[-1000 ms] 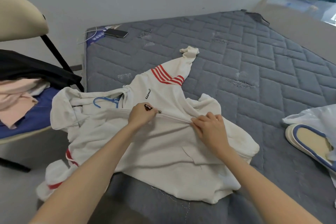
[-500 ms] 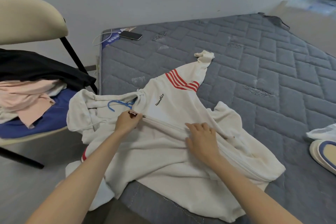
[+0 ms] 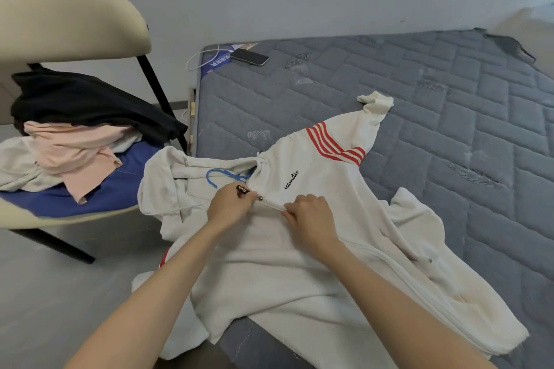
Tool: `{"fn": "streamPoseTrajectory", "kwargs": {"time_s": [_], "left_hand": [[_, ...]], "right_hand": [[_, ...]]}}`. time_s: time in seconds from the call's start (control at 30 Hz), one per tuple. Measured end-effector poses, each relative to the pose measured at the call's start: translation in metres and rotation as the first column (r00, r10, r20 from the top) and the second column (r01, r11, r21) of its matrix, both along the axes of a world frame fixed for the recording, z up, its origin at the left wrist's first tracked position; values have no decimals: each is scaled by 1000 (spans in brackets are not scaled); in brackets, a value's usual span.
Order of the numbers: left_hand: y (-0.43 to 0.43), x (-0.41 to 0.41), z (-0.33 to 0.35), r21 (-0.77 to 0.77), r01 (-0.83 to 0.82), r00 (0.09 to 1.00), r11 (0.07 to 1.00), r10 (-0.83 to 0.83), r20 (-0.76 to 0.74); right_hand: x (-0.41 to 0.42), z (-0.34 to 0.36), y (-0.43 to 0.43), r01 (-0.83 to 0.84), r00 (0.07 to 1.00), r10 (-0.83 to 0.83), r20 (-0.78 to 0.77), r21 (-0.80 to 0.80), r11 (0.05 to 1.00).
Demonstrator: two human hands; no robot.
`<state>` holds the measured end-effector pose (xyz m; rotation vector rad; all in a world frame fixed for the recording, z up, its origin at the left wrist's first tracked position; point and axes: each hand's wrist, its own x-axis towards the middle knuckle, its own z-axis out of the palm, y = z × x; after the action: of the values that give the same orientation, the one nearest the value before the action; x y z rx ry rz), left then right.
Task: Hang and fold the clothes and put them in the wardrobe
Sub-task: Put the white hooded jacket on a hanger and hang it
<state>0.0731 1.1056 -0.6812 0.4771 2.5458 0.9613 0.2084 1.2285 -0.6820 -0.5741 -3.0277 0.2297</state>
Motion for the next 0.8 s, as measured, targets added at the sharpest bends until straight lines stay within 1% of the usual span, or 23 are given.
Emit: {"fn": "streamPoseTrajectory", "kwargs": {"time_s": [0.07, 0.17, 0.2, 0.27, 0.33, 0.4, 0.43, 0.53, 0.57, 0.6, 0.67, 0.8], "left_hand": [[-4, -14, -1, -29, -20, 1000, 999, 20, -2], [-6, -25, -9, -49, 43, 999, 998, -43, 5], [-5, -28, -13, -38, 53, 998, 998, -52, 26], [-4, -38, -21, 50, 28, 991, 998, -34, 132], [-6, -52, -26, 134, -132, 972, 982, 102, 210], [-9, -70, -31, 118, -296, 944, 948, 272, 187], [-10, -79, -35, 87, -340, 928, 936, 320, 188], [-6, -98, -46, -83, -349, 899, 934, 358, 251], [-4, -102, -49, -97, -362, 883, 927, 375, 283], [-2, -105, -53, -74, -388, 868, 919, 391, 307], [2, -109, -58, 31, -433, 851, 901, 397, 344], [4, -108, -52, 216, -460, 843, 862, 346, 412]], "right_hand": [[10, -2, 12, 37, 999, -37, 35, -13, 999], [15, -5, 16, 84, 995, -80, 67, -62, 995], [13, -6, 14, 114, 992, -109, 63, -92, 989], [8, -7, 12, 159, 987, -153, 57, -135, 978], [2, -8, 12, 140, 990, -138, 26, -175, 974], [-4, -8, 12, 103, 994, -106, -3, -232, 967], [-8, -8, 11, 87, 995, -98, -31, -254, 963], [-24, -7, 3, 55, 987, -97, -130, -291, 955], [-29, -7, 1, 47, 986, -93, -140, -302, 952], [-33, -7, 0, 37, 986, -83, -143, -300, 953], [-42, -9, -1, 19, 989, -59, -132, -287, 958], [-56, -4, 0, 5, 991, -47, -127, -305, 952]]}}
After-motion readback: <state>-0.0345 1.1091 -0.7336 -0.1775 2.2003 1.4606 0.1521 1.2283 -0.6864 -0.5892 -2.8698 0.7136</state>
